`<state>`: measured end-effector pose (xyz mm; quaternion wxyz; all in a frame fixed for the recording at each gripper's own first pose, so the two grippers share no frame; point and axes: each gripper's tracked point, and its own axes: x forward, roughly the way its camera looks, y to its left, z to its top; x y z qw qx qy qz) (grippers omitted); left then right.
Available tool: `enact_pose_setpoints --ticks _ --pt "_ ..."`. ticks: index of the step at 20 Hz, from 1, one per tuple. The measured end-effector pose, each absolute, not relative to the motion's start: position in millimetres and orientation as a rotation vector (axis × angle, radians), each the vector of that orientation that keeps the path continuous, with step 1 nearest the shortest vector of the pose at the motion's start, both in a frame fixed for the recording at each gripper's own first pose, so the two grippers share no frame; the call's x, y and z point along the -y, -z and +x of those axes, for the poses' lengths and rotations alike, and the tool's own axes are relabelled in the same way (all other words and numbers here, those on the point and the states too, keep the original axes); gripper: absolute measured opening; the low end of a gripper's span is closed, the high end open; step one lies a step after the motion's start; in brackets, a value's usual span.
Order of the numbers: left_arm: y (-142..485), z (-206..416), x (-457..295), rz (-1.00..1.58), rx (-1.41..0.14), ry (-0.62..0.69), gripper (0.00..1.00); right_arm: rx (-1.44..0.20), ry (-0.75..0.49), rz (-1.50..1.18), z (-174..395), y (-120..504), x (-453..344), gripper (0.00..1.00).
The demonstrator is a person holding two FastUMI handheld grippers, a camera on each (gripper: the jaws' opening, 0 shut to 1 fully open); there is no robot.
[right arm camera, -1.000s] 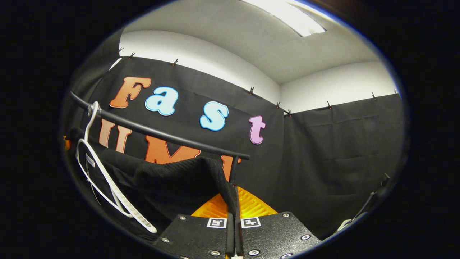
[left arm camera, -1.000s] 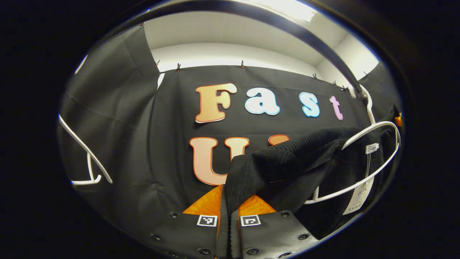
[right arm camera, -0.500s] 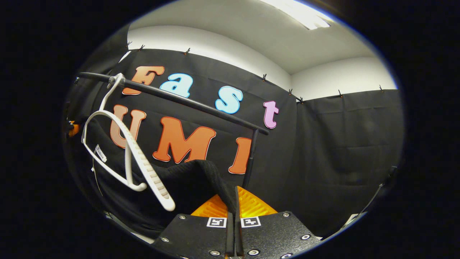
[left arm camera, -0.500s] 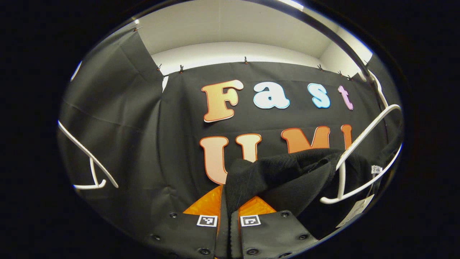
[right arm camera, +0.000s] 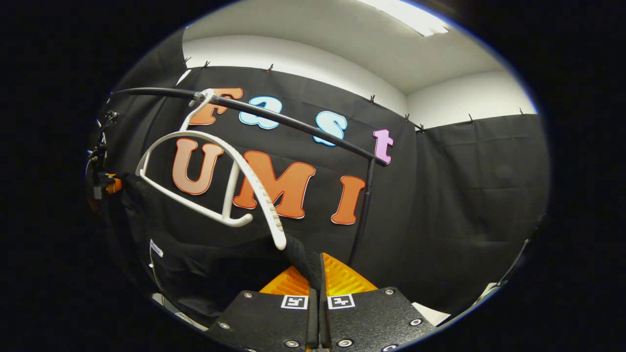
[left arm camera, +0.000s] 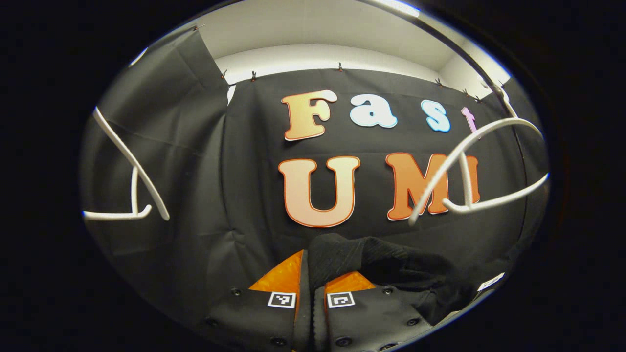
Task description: Grasp the clothes on the hanger with both hands and then place them into the laundry hamper below.
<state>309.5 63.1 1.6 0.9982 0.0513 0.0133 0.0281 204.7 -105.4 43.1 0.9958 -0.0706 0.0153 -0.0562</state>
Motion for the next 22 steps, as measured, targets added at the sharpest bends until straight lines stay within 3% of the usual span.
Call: enact_pose_setpoints --ticks 11,17,22 --pt "55.4 220.3 -44.9 0.156 -0.146 0.027 0.09 -0.149 -0.076 -0.067 155.3 38.0 4.1 0.00" --pt "125.1 182.0 -23.5 0.110 -0.280 0.081 0.09 -0.228 -0.188 0.025 150.9 87.1 -62.7 0.01" --pt "185.7 142.9 -5.4 0.100 -0.399 0.135 0.10 -0.367 -0.219 0.069 137.5 164.7 -96.4 0.02"
